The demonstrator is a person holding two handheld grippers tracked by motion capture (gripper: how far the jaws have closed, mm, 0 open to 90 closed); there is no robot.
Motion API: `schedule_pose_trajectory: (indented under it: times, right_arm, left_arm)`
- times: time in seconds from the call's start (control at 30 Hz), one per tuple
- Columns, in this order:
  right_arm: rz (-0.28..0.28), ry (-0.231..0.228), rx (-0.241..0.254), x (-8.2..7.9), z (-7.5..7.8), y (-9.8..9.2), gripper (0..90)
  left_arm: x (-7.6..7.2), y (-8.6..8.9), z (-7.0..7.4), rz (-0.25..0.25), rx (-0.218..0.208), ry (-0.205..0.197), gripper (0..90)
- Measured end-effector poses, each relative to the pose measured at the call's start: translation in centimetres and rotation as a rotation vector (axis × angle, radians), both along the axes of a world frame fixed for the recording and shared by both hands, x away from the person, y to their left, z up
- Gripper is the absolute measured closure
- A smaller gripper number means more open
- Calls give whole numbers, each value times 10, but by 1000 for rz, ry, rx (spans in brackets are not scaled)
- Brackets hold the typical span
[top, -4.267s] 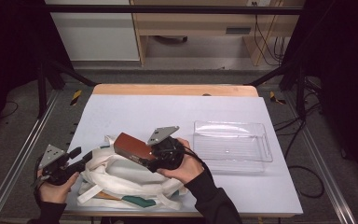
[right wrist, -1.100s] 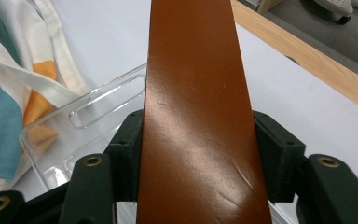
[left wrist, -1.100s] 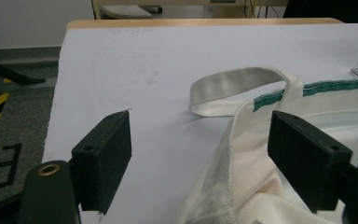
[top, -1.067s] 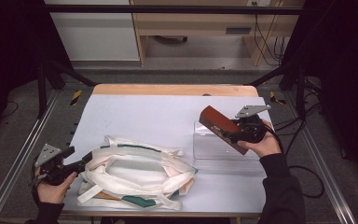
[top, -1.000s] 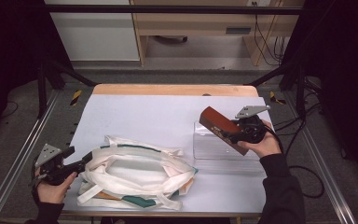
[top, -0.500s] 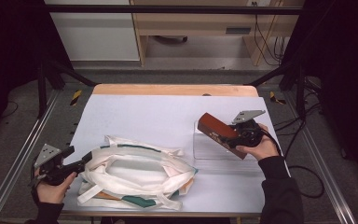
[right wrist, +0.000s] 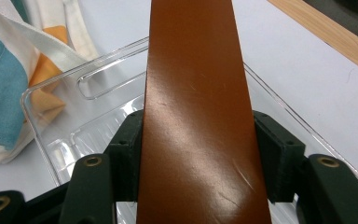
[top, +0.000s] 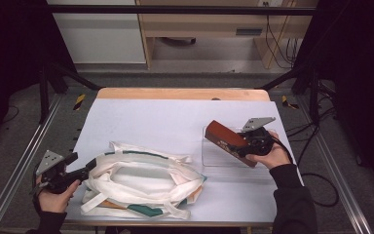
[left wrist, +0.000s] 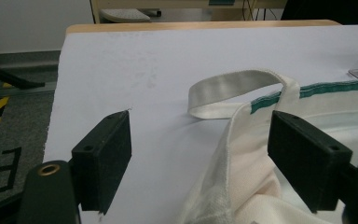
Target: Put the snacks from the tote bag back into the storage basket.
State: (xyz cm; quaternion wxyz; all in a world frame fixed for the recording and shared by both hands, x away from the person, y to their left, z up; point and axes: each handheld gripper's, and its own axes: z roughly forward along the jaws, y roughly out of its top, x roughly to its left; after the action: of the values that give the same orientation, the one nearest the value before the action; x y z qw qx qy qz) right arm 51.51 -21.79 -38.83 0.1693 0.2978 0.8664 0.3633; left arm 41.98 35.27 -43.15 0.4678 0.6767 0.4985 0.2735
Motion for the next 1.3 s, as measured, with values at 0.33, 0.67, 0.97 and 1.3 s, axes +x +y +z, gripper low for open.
schedule_pose_trajectory:
  times: [0.33,0.67,0.97,1.3]
  right_arm:
    - [-4,27,-20,3,-10,3,429]
    - [-17,48,-28,6,-21,5,427]
    - [-31,62,-55,7,-26,9,425]
    - [-65,99,-92,9,-30,12,421]
  left_arm:
    - [0,0,0,1,2,0,215]
    - [0,0,-1,-1,3,2,215]
    - [0,0,-1,1,4,1,215]
    - [0,0,-1,1,4,1,215]
